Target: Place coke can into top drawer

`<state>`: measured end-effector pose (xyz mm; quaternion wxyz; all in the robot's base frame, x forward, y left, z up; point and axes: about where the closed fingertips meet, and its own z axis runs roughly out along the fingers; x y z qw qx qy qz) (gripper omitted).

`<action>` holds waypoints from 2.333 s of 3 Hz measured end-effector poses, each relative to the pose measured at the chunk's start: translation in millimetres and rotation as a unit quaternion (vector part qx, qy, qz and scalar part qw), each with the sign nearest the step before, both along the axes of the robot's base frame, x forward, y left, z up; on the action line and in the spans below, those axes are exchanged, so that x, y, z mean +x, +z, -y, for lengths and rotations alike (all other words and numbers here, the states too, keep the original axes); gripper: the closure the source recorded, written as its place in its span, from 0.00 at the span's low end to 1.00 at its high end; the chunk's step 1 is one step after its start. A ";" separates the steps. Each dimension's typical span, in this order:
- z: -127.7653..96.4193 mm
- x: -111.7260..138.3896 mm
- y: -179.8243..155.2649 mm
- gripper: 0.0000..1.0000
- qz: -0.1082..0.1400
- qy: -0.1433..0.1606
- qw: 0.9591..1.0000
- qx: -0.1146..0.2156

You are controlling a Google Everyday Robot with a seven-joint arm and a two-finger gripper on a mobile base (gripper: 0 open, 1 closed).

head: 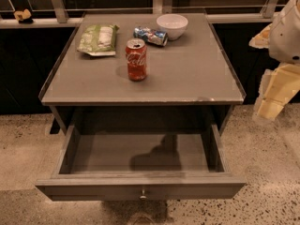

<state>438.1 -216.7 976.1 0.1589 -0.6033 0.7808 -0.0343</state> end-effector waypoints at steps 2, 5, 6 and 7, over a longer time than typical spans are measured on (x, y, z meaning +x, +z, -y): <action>-2.7 1.9 -1.5 0.00 -0.002 0.002 1.000 0.000; -107.6 38.8 -75.4 0.00 -0.060 0.112 0.992 -0.003; -139.4 46.9 -82.5 0.00 -0.038 0.123 0.991 0.031; -164.0 62.5 -79.0 0.00 -0.007 0.098 0.993 0.070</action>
Offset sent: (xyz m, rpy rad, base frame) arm 0.0051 0.0064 -0.0102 -0.0001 0.0340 0.0157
